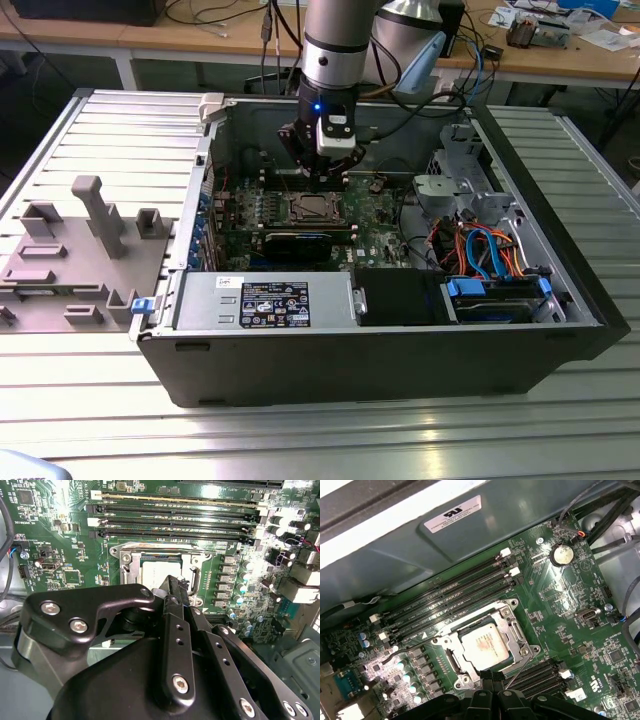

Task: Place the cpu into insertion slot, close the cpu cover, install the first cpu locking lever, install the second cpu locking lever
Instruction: 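Install the first cpu locking lever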

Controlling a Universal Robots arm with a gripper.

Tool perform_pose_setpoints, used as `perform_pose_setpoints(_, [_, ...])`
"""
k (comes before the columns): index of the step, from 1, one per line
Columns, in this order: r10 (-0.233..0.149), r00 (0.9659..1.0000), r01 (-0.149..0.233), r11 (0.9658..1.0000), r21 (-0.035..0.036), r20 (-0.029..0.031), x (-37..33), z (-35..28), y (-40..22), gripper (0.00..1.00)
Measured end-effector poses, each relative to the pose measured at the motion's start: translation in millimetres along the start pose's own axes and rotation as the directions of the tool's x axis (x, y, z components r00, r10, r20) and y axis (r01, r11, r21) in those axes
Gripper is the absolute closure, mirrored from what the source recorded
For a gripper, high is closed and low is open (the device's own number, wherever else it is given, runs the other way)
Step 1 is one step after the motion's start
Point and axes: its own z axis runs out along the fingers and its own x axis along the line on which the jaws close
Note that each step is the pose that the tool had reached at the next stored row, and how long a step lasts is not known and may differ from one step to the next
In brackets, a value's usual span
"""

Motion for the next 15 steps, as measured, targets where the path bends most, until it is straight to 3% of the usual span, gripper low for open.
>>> perform_pose_setpoints(15, [-0.015,0.9999,0.015,0.9999,0.0005,0.0009,0.0,0.0,0.0,0.89])
